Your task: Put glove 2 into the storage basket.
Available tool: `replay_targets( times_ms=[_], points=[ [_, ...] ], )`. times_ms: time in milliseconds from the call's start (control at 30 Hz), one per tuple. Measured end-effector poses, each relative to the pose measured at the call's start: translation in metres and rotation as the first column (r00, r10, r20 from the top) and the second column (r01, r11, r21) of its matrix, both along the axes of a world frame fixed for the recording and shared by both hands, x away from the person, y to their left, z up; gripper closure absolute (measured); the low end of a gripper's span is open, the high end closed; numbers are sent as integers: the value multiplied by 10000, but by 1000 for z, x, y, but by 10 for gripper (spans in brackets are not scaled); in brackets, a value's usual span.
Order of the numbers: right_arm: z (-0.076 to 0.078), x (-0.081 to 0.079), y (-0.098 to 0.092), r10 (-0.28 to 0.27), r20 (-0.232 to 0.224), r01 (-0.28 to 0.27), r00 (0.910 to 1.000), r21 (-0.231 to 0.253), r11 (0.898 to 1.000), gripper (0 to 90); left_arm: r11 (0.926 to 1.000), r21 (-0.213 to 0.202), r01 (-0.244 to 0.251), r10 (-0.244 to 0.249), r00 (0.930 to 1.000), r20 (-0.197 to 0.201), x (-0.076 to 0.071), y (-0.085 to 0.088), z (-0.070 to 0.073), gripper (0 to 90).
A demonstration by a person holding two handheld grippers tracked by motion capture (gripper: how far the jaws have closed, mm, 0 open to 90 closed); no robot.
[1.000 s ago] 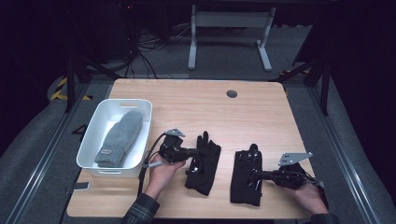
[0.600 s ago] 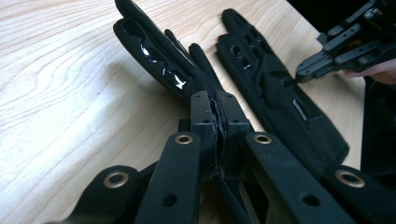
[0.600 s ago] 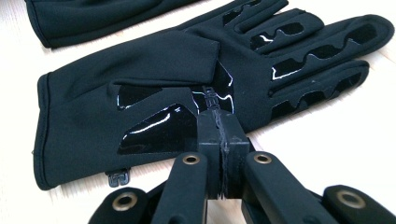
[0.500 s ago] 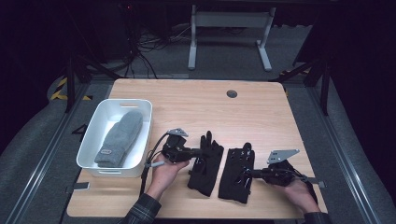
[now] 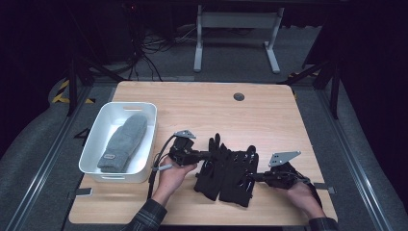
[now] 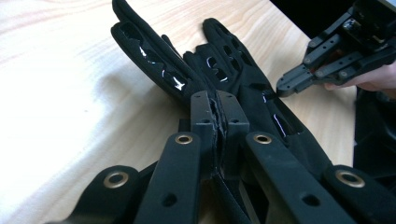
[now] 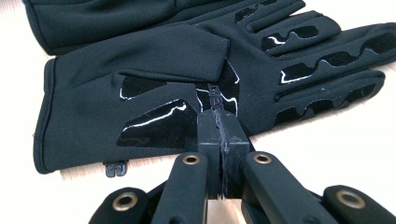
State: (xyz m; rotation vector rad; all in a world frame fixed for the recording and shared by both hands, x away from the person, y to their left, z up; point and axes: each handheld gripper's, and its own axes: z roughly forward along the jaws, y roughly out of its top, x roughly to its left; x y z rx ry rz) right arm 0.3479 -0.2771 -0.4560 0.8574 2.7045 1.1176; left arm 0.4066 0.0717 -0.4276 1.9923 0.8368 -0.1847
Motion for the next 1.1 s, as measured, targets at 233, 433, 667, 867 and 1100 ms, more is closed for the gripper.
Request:
replay_targets(
  times_ms=[233,433,667,867,1100],
  points=[
    [-1,4,6,81,69,-81,9999,13,10000,899,9999,-147,12,-12,10000,28,5,-3,3,876],
    [-2,9,10,73,63,-74,10000,120,9999,899,9992,-341,188,-188,9998,-5,5,-9,3,876],
    [-1,15,24,305,174,-305,9994,-3,9995,899,9984,-446,355,-346,9992,198,5,-15,12,876],
    [-2,20,36,426,243,-426,9988,-9,9991,899,9974,-491,527,-517,9985,199,5,-24,12,875],
    [-2,25,48,556,304,-556,9980,-4,9985,899,9969,-410,677,-673,9977,130,5,-33,9,876]
  ],
)
